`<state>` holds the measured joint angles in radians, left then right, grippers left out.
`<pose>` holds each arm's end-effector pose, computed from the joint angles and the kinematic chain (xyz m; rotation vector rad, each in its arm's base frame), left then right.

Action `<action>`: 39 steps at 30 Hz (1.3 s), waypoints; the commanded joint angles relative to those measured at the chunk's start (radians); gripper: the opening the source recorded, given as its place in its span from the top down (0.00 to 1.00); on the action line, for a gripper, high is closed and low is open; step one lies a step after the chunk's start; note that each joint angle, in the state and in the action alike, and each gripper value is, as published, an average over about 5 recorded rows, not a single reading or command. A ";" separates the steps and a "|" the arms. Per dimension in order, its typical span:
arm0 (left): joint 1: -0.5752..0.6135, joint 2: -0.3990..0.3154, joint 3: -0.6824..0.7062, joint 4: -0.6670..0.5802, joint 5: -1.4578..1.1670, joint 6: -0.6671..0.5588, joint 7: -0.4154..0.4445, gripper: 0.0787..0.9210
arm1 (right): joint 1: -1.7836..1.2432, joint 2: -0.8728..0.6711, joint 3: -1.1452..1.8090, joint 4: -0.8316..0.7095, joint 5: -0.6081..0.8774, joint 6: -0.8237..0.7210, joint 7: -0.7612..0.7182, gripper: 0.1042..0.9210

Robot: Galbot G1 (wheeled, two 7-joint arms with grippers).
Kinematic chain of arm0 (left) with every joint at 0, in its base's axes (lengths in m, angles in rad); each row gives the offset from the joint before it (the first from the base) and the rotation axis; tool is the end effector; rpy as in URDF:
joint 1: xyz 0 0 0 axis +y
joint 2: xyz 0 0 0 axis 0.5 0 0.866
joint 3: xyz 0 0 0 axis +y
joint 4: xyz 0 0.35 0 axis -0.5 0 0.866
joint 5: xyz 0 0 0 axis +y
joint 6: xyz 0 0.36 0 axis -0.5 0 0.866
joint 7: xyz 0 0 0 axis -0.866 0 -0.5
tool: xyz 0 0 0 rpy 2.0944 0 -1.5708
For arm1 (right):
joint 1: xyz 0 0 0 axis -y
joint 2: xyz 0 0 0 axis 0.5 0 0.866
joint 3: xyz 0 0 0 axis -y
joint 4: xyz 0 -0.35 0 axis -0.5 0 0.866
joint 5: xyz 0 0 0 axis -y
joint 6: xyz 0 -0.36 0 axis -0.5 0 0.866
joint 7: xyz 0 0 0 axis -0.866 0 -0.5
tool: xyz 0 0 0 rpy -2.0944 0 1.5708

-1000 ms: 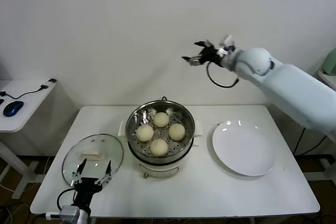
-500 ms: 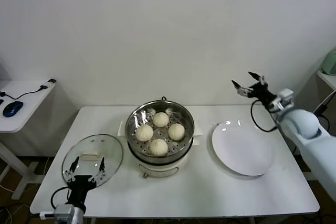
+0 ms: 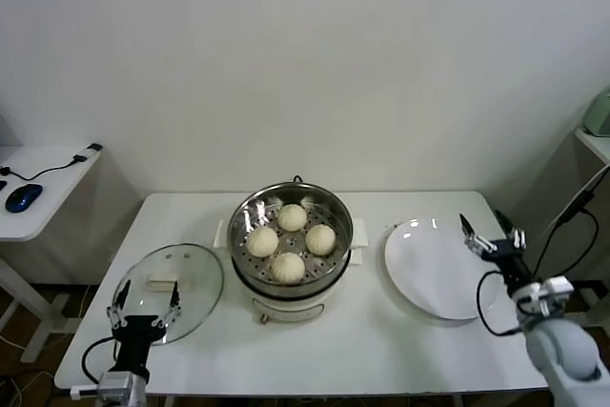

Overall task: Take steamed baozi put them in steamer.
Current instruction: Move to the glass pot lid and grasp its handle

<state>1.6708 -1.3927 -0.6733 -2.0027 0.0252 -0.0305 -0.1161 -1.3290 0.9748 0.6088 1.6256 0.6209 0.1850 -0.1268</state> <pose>0.1529 0.0833 -0.3410 0.2232 -2.9749 -0.3948 0.2728 -0.2107 -0.3457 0.1319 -3.1364 -0.0207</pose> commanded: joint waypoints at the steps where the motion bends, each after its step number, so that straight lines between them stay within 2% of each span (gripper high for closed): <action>1: 0.005 -0.002 -0.002 0.003 0.019 -0.011 0.004 0.12 | -0.262 0.187 0.144 0.070 -0.022 0.078 0.010 0.12; 10: -0.013 0.009 -0.002 0.049 0.203 -0.078 -0.070 0.12 | -0.299 0.216 0.071 0.066 -0.076 0.130 0.014 0.12; 15: -0.025 0.018 0.000 0.118 0.506 -0.124 -0.231 0.12 | -0.285 0.229 0.040 0.063 -0.118 0.127 0.027 0.12; 20: -0.035 0.059 -0.016 0.228 0.974 -0.123 -0.360 0.12 | -0.261 0.237 0.018 0.061 -0.158 0.110 0.037 0.12; 23: -0.022 0.107 -0.011 0.288 1.170 -0.097 -0.371 0.12 | -0.250 0.238 0.006 0.063 -0.174 0.106 0.048 0.12; 27: -0.024 0.143 0.000 0.357 1.289 -0.056 -0.367 0.12 | -0.246 0.241 -0.001 0.071 -0.180 0.102 0.056 0.12; 39: -0.178 0.144 0.001 0.505 1.401 -0.003 -0.371 0.12 | -0.257 0.251 0.005 0.074 -0.183 0.104 0.063 0.12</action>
<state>1.4840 -1.2597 -0.6568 -1.5140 1.3332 -0.0479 -0.4590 -1.5844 1.2177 0.6181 1.6945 0.4510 0.2880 -0.0675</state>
